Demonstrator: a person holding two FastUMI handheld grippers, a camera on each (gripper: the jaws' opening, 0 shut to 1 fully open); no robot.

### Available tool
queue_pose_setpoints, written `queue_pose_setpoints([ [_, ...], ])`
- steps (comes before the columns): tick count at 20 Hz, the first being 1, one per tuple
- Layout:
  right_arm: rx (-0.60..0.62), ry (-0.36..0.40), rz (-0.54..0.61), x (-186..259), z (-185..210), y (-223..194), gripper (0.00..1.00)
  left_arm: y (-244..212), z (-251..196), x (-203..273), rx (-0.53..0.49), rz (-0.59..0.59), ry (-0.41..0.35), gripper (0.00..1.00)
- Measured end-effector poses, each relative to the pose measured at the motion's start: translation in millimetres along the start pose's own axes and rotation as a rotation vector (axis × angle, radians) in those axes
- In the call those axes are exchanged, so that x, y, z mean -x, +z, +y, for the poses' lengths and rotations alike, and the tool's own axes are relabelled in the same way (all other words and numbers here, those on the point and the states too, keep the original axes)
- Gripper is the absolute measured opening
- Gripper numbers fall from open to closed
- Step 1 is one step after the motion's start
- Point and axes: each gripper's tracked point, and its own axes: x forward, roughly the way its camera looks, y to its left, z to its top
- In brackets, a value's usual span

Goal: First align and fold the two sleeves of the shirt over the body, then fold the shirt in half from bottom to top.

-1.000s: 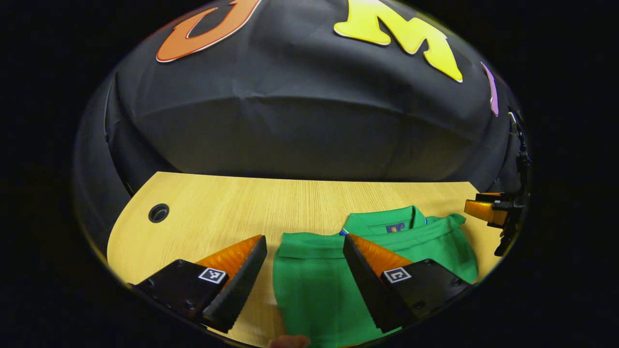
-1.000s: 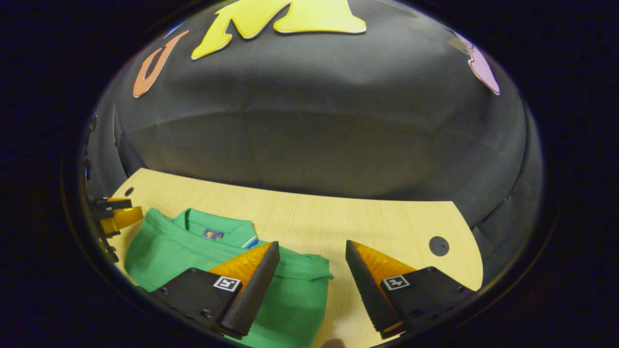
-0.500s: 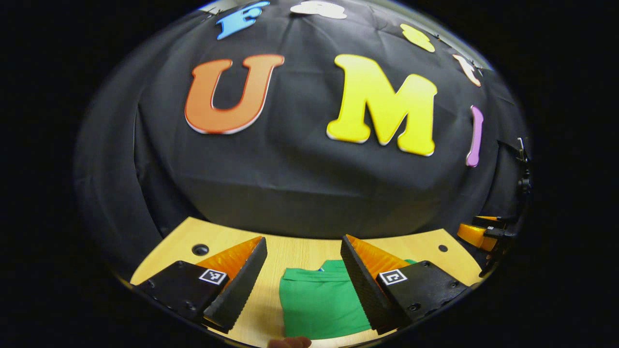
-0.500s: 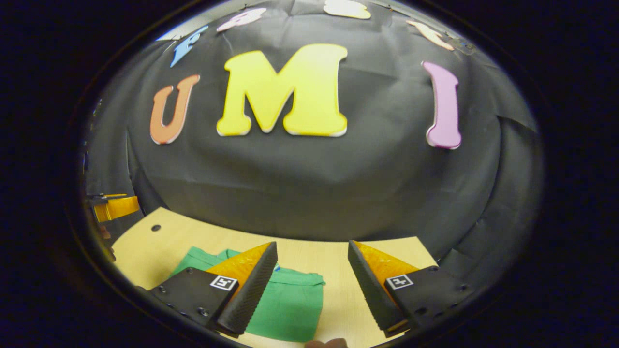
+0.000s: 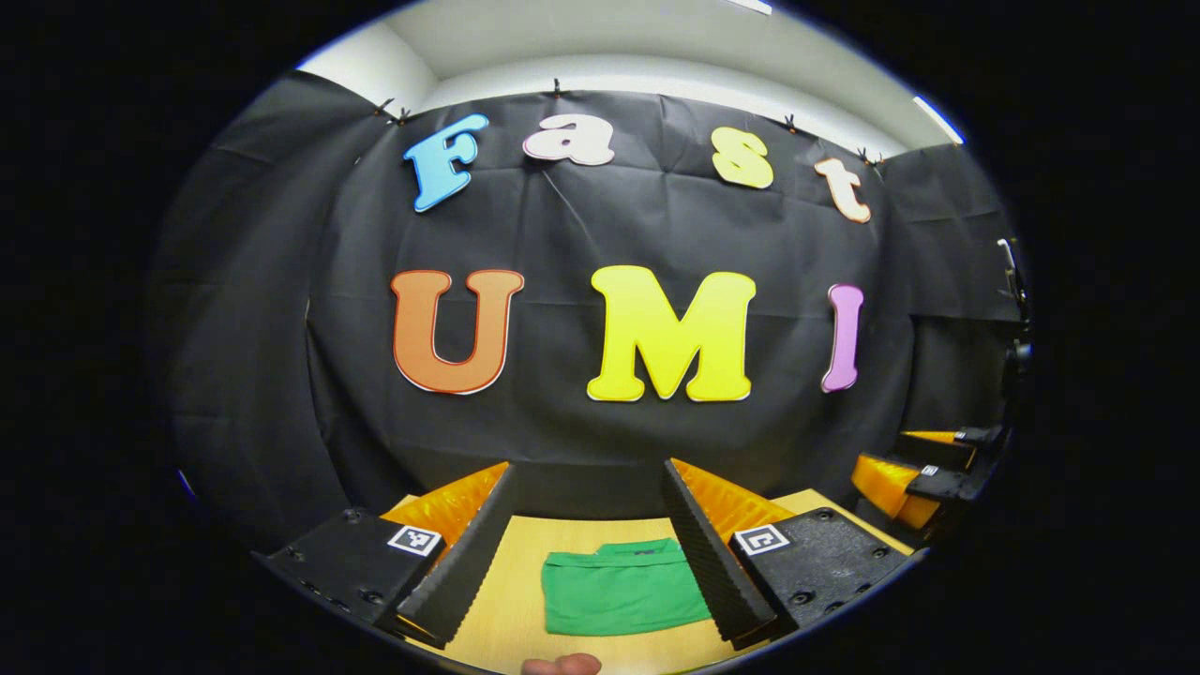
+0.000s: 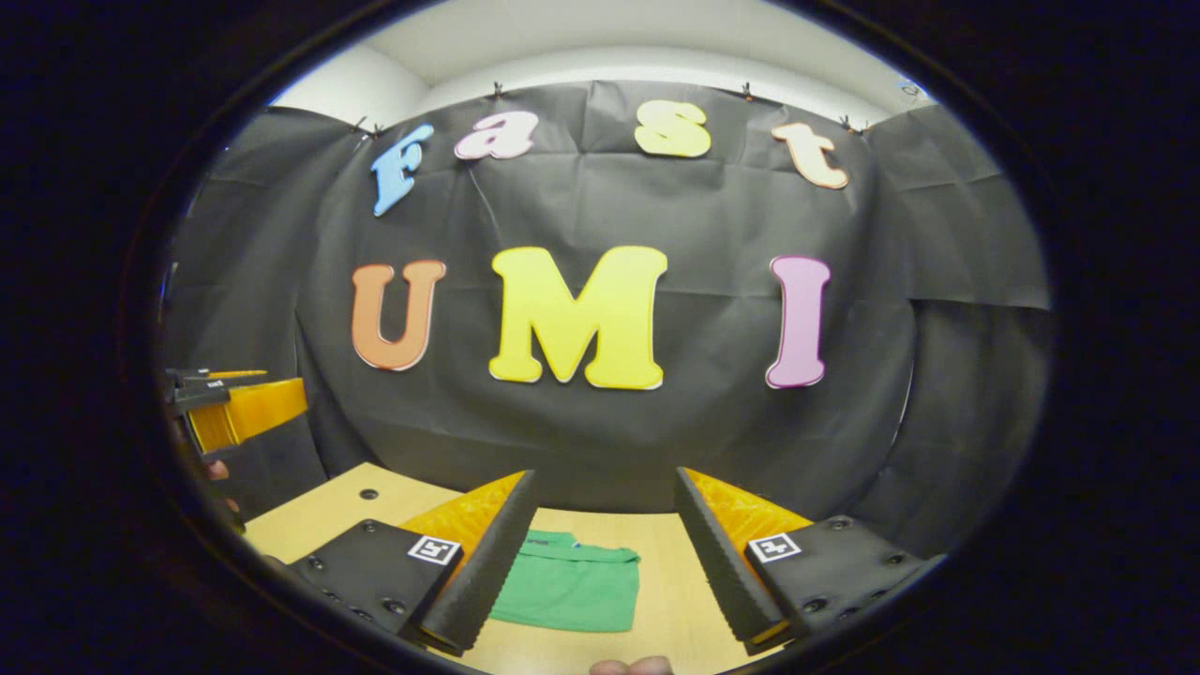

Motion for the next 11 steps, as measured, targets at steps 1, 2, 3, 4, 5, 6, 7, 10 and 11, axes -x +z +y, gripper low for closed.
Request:
queue_pose_setpoints([
  [1,0.009,-0.01,-0.022,15,3,5,0.92,5,2,13,-0.004,-0.019,0.016,1.0],
  [2,0.013,-0.02,-0.045,29,6,10,0.92,8,3,24,-0.006,-0.031,0.025,0.98],
  [3,0.014,-0.03,-0.068,41,10,16,0.92,7,-3,34,0.006,-0.023,0.016,0.98],
  [4,0.021,-0.036,-0.09,53,12,21,0.92,6,-2,46,0.018,-0.017,0.027,0.97],
  [5,0.03,-0.041,-0.105,63,16,24,0.92,7,1,56,0.031,-0.015,0.041,0.97],
  [6,0.035,-0.043,-0.116,72,19,27,0.92,8,3,65,0.052,-0.015,0.053,0.98],
  [7,0.029,-0.045,-0.125,77,18,29,0.92,11,4,70,0.069,-0.021,0.059,0.98],
  [10,0.002,-0.06,-0.133,85,17,31,0.92,13,11,76,0.044,-0.028,0.083,0.87],
  [11,-0.003,-0.06,-0.126,86,19,30,0.92,15,11,78,0.036,-0.03,0.085,0.87],
])
